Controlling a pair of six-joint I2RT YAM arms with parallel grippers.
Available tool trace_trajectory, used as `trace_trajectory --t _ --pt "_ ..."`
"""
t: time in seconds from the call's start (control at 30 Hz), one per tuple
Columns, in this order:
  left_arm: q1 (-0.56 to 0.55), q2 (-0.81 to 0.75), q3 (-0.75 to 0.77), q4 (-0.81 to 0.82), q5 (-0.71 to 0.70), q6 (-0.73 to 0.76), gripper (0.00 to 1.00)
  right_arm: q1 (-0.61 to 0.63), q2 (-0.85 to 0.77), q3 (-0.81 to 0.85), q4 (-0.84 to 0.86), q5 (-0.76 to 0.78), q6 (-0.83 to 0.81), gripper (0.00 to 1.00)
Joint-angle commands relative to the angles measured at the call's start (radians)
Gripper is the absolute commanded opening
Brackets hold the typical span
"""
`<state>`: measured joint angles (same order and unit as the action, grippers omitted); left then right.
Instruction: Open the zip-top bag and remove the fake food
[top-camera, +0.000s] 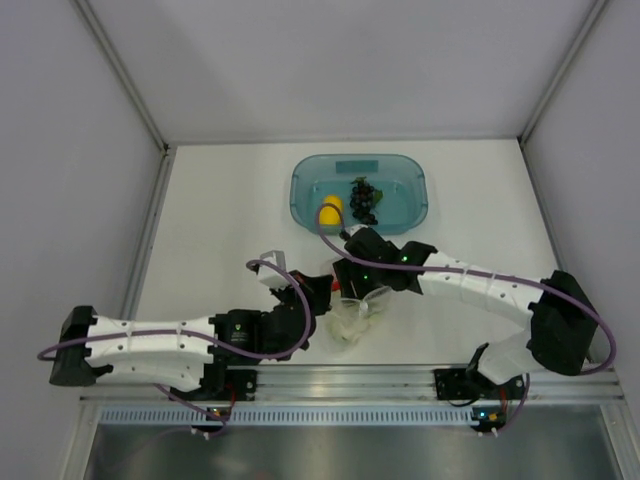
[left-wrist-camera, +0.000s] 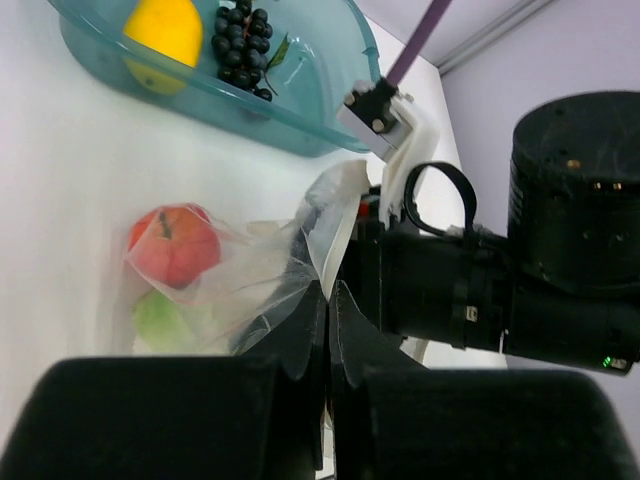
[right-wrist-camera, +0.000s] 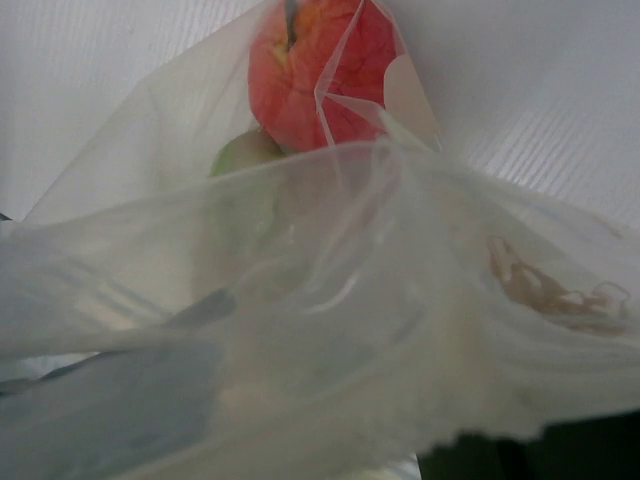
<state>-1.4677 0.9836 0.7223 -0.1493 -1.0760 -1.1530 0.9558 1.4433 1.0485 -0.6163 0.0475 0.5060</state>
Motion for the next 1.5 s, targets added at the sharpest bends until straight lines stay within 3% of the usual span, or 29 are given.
trace_trajectory --t 0.0,0.23,0.4,0.47,0.57,0.6,0.77,0.9,1.2,1.47 --pt "-0.005 0.010 0.034 0.040 -0.075 0.007 0.00 0.008 -0.064 -0.045 0.015 0.000 0.046 0.66" --pt "-0.005 0.029 0.017 0.040 -0.079 0.004 0.00 0.008 -0.073 -0.139 0.114 -0.040 0.089 0.87" --pt "-0.005 0.021 -0.038 0.040 -0.079 -0.037 0.00 0.008 -0.063 -0.246 0.256 -0.109 0.138 0.88" --pt "-0.003 0.017 -0.055 0.039 -0.079 -0.047 0.00 0.009 -0.044 -0.272 0.305 -0.123 0.157 0.82" --pt "-0.003 0.001 -0.069 0.039 -0.079 -0.051 0.00 0.011 -0.044 -0.285 0.337 -0.124 0.172 0.63" --pt "-0.003 -0.005 -0.081 0.039 -0.081 -0.053 0.00 0.011 -0.046 -0.283 0.336 -0.109 0.172 0.50" --pt "-0.003 -0.040 -0.101 0.039 -0.088 -0.048 0.00 0.014 -0.073 -0.246 0.284 -0.063 0.166 0.37" --pt "-0.003 -0.051 -0.100 0.039 -0.101 -0.027 0.00 0.026 -0.098 -0.203 0.238 -0.023 0.149 0.19" --pt "-0.003 -0.048 -0.080 0.040 -0.113 0.021 0.00 0.064 -0.147 -0.124 0.151 0.049 0.100 0.12" --pt "-0.003 -0.042 -0.001 0.043 -0.067 0.180 0.00 0.092 -0.187 -0.062 0.141 0.084 0.058 0.12"
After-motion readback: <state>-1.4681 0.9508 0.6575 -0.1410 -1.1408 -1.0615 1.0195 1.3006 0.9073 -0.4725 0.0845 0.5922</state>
